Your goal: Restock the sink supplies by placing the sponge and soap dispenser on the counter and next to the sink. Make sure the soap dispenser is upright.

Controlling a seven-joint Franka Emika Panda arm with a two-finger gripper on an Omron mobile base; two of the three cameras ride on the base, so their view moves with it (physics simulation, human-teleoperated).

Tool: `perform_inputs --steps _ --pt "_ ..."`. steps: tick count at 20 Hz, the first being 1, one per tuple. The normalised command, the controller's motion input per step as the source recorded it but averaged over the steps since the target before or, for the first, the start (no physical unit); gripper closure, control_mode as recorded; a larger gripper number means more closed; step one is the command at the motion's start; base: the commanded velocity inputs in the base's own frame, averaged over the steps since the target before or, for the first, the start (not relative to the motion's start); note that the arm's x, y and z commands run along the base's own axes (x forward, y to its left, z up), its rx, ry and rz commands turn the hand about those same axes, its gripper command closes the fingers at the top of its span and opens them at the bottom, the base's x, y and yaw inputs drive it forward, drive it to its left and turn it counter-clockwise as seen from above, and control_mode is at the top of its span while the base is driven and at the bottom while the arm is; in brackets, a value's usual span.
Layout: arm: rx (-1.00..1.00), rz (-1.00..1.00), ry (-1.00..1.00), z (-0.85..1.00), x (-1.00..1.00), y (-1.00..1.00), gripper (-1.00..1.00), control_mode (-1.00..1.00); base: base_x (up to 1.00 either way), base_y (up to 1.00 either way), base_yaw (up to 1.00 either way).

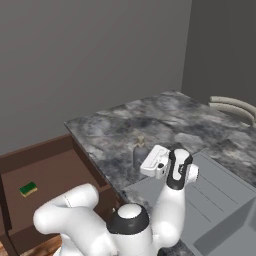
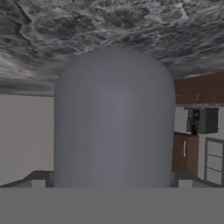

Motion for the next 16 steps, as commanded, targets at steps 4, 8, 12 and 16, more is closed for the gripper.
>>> perform_inputs --steps 4,8,12,16 --pt "0.00 0.00 0.00 -0.29 0.05 -0.01 -1.00 -1.00 0.00 0.00 0.00" --pt "-0.03 0.00 0.00 -0.30 0.00 -0.08 -1.00 -1.00 0.00 0.00 0.00" --pt "-0.07 0.00 0.00 -0.40 0.00 -0.16 -1.00 -1.00 0.00 0.00 0.00" --pt "-0.14 0.00 0.00 -0.58 0.00 -0.20 -1.00 -1.00 0.00 0.00 0.00"
